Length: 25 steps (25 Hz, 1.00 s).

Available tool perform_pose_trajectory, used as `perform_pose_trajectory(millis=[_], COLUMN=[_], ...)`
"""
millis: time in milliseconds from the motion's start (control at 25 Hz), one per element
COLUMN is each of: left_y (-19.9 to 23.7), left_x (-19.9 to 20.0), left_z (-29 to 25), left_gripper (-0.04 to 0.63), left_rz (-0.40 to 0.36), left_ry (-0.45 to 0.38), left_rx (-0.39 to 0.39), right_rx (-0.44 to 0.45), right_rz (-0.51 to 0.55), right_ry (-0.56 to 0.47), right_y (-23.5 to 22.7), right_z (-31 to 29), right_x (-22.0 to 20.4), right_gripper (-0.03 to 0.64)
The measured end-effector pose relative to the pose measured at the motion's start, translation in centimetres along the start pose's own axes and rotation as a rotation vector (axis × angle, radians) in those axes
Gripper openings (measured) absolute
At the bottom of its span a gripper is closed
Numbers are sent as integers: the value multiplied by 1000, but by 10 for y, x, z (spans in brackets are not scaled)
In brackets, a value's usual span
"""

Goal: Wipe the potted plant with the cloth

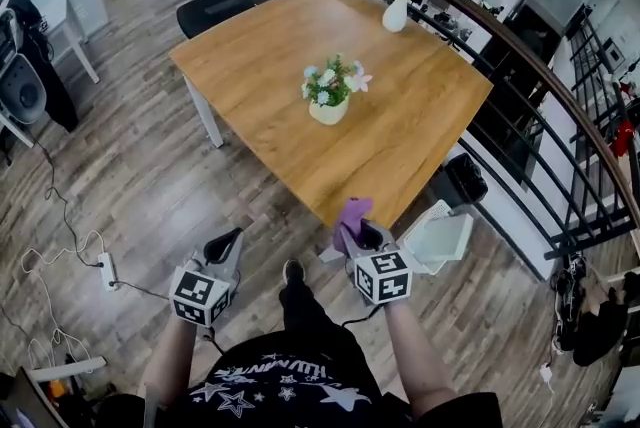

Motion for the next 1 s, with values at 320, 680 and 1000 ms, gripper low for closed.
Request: perform_pose_trajectory(millis=[320,680,1000], left_y=[41,65,83], left_x=[47,87,118], left_z=[-67,-132,-176], left_gripper=[-2,-2,-2], left_rz=[27,33,30], left_ry=[18,37,41], left_rx=[-9,-29,-30], right_rx=[-17,-19,-16], right_rz=[-29,-65,-96], right_ry=[19,2,-25], right_y=[-60,-118,-161], right_z=[-47,-84,-113], right_x=[50,93,122], right_gripper=[107,107,107])
Point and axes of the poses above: the fingertips, and each gripper's own axes: z backward along the fingers, y to its left, x out of its top, the point moved 7 cm from there along z, backward along the fingers, and after that the axes turned 10 degrees about y, right-handed, at the moved point
